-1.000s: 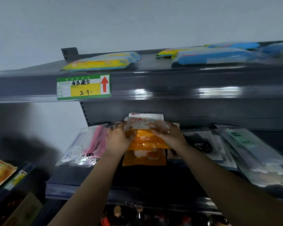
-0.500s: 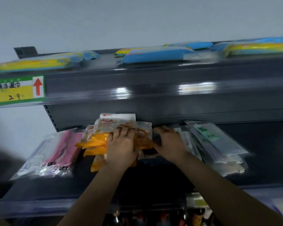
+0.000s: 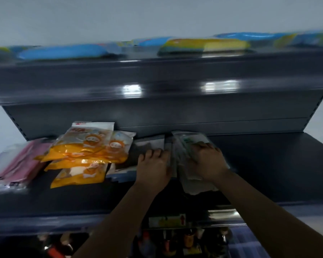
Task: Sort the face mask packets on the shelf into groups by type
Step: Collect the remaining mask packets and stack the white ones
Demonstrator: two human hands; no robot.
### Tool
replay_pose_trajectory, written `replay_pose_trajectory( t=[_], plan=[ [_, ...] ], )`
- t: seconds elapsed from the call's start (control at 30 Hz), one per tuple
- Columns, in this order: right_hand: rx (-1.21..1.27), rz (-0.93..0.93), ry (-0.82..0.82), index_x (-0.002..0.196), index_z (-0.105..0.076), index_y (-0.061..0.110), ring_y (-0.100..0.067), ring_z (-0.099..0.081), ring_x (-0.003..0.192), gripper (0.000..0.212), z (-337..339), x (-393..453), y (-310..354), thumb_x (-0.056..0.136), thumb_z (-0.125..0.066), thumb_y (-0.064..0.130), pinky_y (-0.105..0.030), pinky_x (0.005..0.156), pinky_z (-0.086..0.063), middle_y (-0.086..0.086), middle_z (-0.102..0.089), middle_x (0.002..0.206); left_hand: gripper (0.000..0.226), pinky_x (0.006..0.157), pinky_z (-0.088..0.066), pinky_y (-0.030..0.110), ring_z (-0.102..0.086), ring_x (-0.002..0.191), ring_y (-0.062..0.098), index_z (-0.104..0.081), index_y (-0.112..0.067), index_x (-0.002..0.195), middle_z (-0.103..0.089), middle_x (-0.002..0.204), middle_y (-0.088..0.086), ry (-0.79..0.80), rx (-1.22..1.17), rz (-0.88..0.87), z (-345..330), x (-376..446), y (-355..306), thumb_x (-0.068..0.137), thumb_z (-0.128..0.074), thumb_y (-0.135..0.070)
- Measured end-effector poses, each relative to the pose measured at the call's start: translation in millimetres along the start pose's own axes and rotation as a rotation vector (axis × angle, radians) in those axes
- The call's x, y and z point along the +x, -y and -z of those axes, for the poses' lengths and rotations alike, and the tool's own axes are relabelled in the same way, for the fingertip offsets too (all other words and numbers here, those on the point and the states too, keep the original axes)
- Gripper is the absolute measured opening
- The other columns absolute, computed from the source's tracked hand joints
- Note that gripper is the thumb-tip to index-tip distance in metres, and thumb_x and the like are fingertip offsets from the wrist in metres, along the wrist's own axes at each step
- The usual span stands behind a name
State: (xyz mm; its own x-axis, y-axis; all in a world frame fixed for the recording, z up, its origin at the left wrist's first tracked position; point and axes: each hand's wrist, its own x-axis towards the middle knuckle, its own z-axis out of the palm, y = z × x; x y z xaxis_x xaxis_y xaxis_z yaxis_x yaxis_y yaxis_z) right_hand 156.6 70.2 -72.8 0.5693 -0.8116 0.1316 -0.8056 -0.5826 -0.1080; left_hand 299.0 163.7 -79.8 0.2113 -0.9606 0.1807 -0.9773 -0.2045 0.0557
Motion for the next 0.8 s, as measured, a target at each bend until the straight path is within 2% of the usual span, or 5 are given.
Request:
replay_pose_trajectory(
  t=[0.23,0.4,0.63,0.73,0.8],
  plan=[
    [0.176,0.002,0.105,0.134,-0.044,0.020,-0.032,-0.043,0.126,0.045,-9,-4,-60,0.093,-0.046,0.035,-0.040,0.100,-0.036,-0.006,-0.042,0.140,0.051,0.109,-0.026,0.036,-0.032,0.133,0.026,-0.036,-0.019,0.141,-0.040,0.143,0.003,0.045,-0.112,0.065,-19,5,-49,0.093,-0.042,-0.037],
    [0.398,-0.039,0.129,0.134,-0.048,0.020,-0.029,-0.048,0.124,0.044,-20,1,-88,0.093,-0.047,0.037,-0.039,0.098,-0.044,-0.008,-0.046,0.139,0.051,0.106,-0.033,0.036,-0.035,0.131,0.028,-0.037,-0.014,0.141,-0.042,0.141,0.007,0.060,-0.230,0.170,-32,2,-71,0.094,-0.044,-0.034],
    [0.728,-0.122,0.113,0.132,-0.050,0.015,-0.021,-0.053,0.117,0.056,-27,5,-100,0.081,-0.070,0.025,-0.019,0.084,-0.037,-0.008,-0.055,0.131,0.057,0.099,-0.035,0.035,-0.040,0.125,0.029,-0.044,-0.011,0.132,-0.046,0.135,0.008,-0.060,-0.476,0.350,-43,-5,-90,0.090,-0.051,-0.049],
    [0.827,-0.107,0.090,0.128,-0.053,0.015,-0.017,-0.056,0.107,0.058,-31,5,-96,0.074,-0.076,0.021,-0.020,0.083,-0.041,-0.007,-0.059,0.124,0.059,0.094,-0.041,0.035,-0.046,0.121,0.028,-0.046,-0.012,0.130,-0.048,0.132,0.006,-0.080,-0.532,0.382,-43,-8,-94,0.088,-0.051,-0.053],
    [0.903,-0.140,0.091,0.129,-0.051,0.016,-0.018,-0.056,0.112,0.064,-35,7,-95,0.071,-0.078,0.022,-0.023,0.087,-0.043,-0.005,-0.058,0.123,0.053,0.088,-0.047,0.034,-0.052,0.114,0.025,-0.050,-0.014,0.126,-0.052,0.126,0.005,-0.091,-0.601,0.376,-44,-11,-94,0.088,-0.053,-0.051]
  ],
)
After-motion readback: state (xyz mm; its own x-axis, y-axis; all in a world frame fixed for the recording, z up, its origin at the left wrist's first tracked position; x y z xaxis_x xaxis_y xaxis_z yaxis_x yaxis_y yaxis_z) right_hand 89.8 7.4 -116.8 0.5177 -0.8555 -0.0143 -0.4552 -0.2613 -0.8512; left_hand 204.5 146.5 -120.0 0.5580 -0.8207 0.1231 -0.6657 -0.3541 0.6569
